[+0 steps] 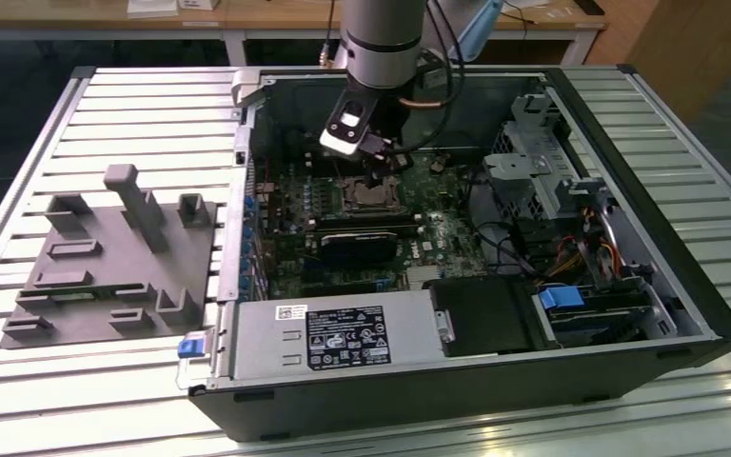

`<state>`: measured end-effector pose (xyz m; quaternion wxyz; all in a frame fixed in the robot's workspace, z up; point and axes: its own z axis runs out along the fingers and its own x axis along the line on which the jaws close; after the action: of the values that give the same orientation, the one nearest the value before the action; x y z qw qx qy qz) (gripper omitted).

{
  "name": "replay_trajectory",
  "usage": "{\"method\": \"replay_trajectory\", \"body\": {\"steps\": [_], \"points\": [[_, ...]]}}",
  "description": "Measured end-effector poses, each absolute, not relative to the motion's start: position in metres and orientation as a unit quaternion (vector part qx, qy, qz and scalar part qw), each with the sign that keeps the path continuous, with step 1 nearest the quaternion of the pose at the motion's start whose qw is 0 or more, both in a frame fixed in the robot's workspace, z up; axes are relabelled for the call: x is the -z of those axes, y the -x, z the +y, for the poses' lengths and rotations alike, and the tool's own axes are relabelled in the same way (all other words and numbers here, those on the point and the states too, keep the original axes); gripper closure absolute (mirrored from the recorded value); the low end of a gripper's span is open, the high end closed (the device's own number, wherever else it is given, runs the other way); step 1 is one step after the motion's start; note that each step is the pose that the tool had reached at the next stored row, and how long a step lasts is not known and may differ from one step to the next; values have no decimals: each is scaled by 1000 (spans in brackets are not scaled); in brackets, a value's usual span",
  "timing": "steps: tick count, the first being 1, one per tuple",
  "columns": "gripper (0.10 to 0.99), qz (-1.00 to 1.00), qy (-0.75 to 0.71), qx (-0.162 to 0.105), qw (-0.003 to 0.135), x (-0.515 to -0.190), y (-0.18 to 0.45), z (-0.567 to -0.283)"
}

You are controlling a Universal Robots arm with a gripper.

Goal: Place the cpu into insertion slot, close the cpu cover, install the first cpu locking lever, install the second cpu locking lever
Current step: 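Close the cpu cover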

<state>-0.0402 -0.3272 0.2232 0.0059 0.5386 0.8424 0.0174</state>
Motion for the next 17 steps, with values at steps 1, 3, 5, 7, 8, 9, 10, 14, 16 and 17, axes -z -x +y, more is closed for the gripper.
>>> {"method": "replay_trajectory", "body": {"steps": [1, 3, 5, 7, 8, 9, 10, 14, 16, 17], "points": [[984, 848, -530, -17, 6, -223, 40, -327], [984, 857, -515, -18, 5, -223, 40, -327], [984, 866, -499, -18, 5, -223, 40, -327], [984, 875, -483, -18, 5, -223, 40, -327], [984, 880, -475, -18, 5, -223, 40, -327], [984, 884, -468, -18, 4, -223, 40, -327], [984, 888, -460, -18, 4, -223, 40, -327], [984, 904, -427, -18, 4, -223, 40, -327], [984, 912, -410, -18, 3, -223, 40, -327], [984, 916, -402, -18, 3, -223, 40, -327]]}}
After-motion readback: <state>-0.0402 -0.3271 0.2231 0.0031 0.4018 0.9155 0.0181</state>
